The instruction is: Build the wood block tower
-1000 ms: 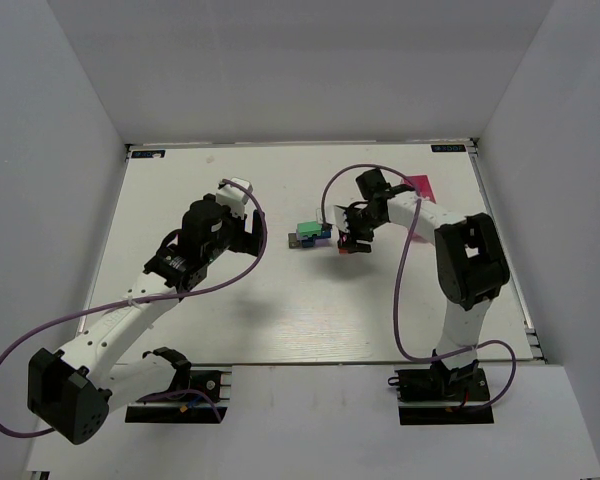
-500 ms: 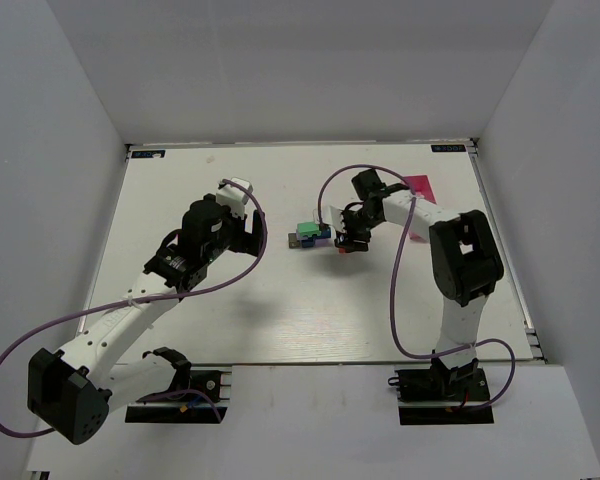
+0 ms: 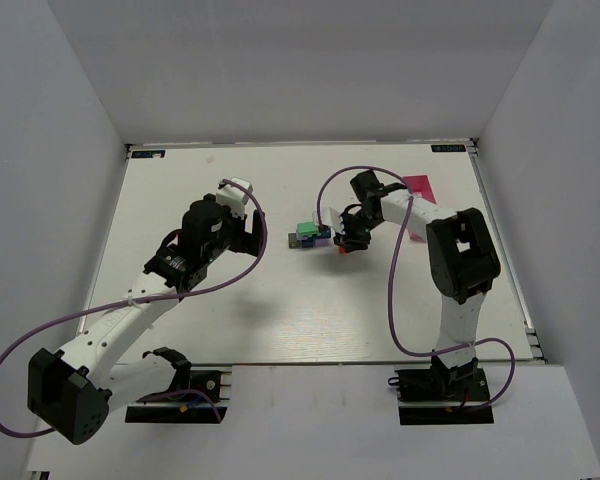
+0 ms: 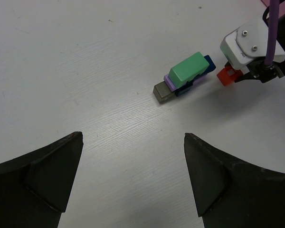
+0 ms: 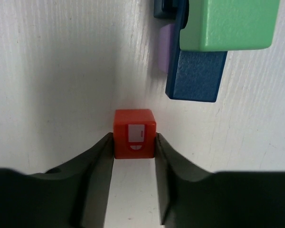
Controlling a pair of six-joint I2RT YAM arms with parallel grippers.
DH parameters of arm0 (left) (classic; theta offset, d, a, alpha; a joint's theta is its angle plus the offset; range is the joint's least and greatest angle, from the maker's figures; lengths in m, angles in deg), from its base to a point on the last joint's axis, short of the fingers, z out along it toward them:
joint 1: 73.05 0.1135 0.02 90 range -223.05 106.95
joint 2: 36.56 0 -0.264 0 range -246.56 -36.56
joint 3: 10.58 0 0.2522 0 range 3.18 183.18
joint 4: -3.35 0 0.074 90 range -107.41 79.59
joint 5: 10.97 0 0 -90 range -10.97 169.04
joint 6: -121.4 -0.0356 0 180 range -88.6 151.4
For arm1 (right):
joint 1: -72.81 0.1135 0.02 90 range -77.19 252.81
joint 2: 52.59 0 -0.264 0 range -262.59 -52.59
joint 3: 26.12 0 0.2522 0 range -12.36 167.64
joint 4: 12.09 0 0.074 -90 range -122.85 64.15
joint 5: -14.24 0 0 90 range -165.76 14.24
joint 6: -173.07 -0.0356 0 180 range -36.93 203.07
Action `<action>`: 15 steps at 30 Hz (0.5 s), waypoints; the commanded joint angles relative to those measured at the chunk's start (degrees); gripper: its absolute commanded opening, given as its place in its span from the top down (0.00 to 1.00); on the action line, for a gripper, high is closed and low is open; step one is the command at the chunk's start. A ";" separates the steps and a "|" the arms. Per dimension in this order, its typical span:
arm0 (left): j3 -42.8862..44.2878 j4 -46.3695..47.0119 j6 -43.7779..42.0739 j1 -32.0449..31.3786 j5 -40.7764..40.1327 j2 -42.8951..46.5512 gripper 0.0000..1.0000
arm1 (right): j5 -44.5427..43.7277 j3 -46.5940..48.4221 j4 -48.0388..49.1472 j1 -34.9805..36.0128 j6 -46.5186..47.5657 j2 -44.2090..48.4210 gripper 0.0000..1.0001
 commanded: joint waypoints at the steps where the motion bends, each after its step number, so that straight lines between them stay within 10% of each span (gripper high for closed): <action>1: 1.70 -0.35 -0.45 0.20 0.06 1.47 0.03 | 1.67 2.12 -1.74 0.43 -0.24 0.86 0.62; 15: 1.70 -0.35 -0.45 0.20 -0.47 2.00 0.03 | 5.36 4.23 -4.11 1.13 -6.47 12.37 0.82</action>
